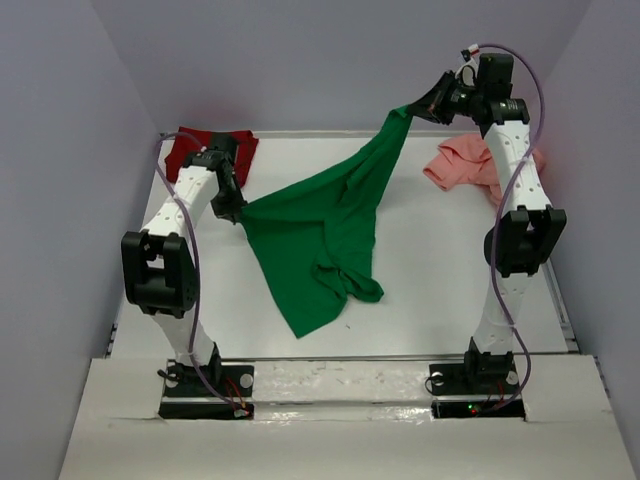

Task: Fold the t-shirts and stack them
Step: Flatten the tshirt out

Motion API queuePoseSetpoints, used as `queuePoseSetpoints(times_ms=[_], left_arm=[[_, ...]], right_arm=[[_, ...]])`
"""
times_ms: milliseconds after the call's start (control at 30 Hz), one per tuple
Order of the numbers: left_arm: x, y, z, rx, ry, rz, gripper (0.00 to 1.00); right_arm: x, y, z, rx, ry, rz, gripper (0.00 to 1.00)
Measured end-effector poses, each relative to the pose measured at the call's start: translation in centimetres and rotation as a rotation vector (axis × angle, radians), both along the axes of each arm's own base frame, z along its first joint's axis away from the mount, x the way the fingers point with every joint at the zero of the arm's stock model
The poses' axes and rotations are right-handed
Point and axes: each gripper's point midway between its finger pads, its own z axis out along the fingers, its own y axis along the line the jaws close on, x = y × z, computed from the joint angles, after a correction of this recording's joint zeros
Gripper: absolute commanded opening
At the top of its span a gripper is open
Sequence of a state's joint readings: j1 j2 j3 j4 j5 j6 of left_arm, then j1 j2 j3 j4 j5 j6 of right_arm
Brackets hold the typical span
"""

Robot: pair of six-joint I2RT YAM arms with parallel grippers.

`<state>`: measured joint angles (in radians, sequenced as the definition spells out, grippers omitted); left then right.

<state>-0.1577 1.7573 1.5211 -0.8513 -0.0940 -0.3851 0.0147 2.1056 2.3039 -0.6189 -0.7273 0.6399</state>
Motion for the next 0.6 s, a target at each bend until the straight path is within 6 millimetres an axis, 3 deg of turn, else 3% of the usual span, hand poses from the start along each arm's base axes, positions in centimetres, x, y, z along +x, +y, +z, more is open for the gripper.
queuePoseSetpoints(times_ms=[133,267,433,600], left_arm=[[1.9,2.1,1.0,0.004,-0.040,0.054,0.00],[5.3,4.9,3.2,0.003,-0.127,0.125,0.00],[9.8,7.8,5.4,0.002,-0.225,0.193,0.00],[12.8,9.1,6.8,0.033,-0.280,0.217,0.00]], right_arm=[[1.1,-2.6,-4.2,-0.158,0.047,-0.117,0.00],[1.6,-4.5,-5.9,-0.298,0.040,-0.192,0.00],[1.3,-5.9,-6.6,-0.455,0.026,-0.269,0.00],[0.4,-5.9,-6.2,-0.543,0.003,-0.304,0.00]])
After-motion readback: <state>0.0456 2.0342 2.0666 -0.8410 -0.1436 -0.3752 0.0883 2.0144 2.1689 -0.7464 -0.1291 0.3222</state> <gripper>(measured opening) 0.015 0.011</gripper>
